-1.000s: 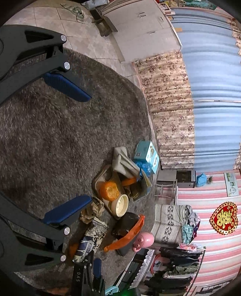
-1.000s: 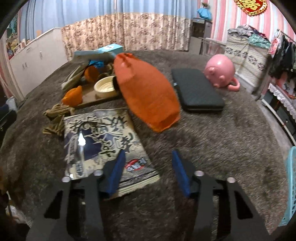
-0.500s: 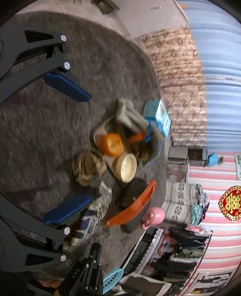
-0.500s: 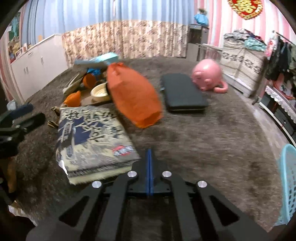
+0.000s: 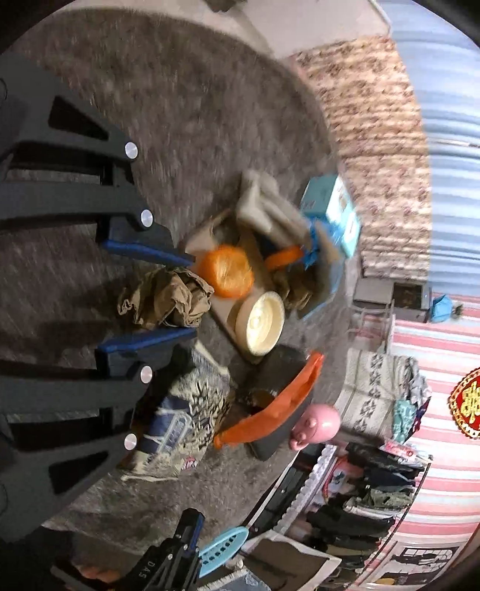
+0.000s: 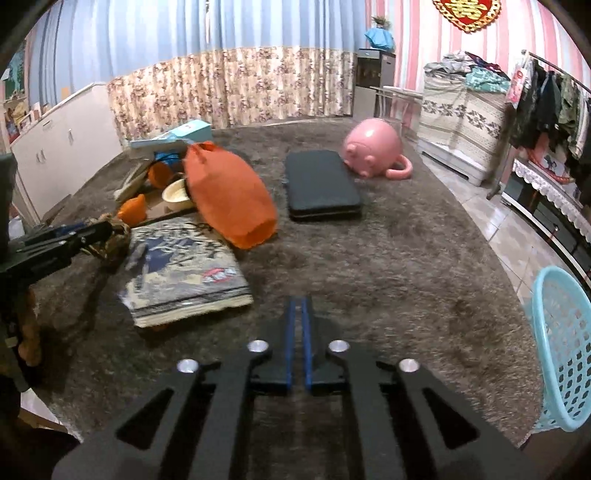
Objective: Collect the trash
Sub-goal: 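Grasp the crumpled khaki cloth with the left tool while the right tool grasps the printed snack bag, then carry both items over the light-blue basket and open both tools to drop them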
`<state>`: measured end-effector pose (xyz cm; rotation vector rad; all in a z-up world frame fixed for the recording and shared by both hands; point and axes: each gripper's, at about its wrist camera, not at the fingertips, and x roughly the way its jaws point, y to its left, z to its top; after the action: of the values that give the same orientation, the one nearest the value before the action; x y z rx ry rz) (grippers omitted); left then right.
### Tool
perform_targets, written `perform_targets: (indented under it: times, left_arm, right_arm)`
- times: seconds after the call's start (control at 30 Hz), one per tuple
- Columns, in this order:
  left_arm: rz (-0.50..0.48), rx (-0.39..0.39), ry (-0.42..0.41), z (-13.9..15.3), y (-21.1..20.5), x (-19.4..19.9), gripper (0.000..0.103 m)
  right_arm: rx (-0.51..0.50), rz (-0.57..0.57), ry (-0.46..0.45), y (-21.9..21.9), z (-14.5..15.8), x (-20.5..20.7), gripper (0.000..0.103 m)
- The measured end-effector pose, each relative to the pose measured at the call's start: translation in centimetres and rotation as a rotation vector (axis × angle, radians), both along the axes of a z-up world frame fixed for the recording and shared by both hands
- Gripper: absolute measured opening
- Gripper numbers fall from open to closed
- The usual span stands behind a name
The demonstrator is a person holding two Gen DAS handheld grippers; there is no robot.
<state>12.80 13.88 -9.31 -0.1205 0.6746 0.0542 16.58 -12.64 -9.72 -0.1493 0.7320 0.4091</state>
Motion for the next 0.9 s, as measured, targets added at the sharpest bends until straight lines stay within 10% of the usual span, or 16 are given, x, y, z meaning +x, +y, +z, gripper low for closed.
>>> perform_targets:
  times: [0.07, 0.53, 0.9]
  left_arm:
    - [0.025, 0.01, -0.014, 0.5, 0.9, -1.2, 0.032]
    - [0.135, 0.06, -0.031, 1.2, 5.5, -4.1, 0.032]
    - [0.088, 0.068, -0.071, 3.0, 2.6, -3.4, 0.032]
  right_arm:
    - [0.005, 0.01, -0.031, 1.2, 0.4, -0.7, 0.057]
    - [-0.125, 0.129, -0.033, 11.7, -0.4, -1.2, 0.07]
    - [-0.015, 0.074, -0.023, 7.3, 1.5, -0.1, 0.011]
